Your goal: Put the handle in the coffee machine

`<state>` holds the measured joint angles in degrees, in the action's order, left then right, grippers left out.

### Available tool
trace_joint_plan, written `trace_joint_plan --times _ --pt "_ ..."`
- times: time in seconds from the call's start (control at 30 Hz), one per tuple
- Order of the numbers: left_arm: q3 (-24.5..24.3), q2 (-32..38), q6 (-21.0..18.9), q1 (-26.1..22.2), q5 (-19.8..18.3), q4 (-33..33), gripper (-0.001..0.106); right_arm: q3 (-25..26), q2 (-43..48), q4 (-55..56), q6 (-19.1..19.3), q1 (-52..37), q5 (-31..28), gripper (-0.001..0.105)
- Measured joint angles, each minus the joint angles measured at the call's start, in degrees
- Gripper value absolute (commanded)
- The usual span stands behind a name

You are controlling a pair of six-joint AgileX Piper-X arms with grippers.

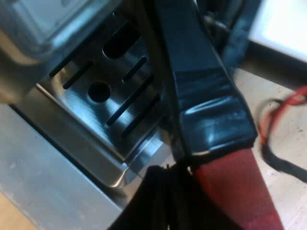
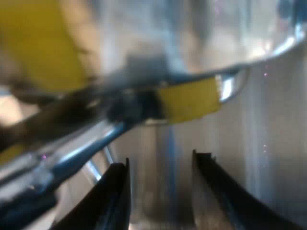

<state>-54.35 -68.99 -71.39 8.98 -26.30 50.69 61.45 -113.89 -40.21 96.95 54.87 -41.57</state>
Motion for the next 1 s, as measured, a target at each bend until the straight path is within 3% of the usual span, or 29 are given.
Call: trace_joint_plan --times 0.2,0.5,0.67,0.7,0.83,1.0 --pt "1.8 1.6 -4.4 0.2 0.3 -1.5 0.000 -8.2 7.1 1.7 -1.2 0.8 5.0 0.036" --pt "7.1 5.4 -5.1 0.2 0.1 -4.3 0.000 -24.0 23.8 10.0 -5.5 4.8 10.3 0.036" --pt "7.7 5.4 -5.9 0.6 -1.9 -2.5 0.000 -26.6 29.8 13.9 -5.5 7.0 10.5 0.036" --pt "7.7 5.6 -6.1 1.3 -1.7 -2.5 0.000 -27.9 37.1 21.4 -5.7 10.2 10.7 0.037" --pt "7.9 6.2 -7.5 4.1 -1.0 -2.4 0.000 -27.9 45.7 29.7 -5.7 12.9 10.9 0.042" --pt "8.1 6.4 -9.2 8.8 2.9 -4.1 0.000 -27.9 57.6 41.4 -9.5 13.5 11.9 0.056"
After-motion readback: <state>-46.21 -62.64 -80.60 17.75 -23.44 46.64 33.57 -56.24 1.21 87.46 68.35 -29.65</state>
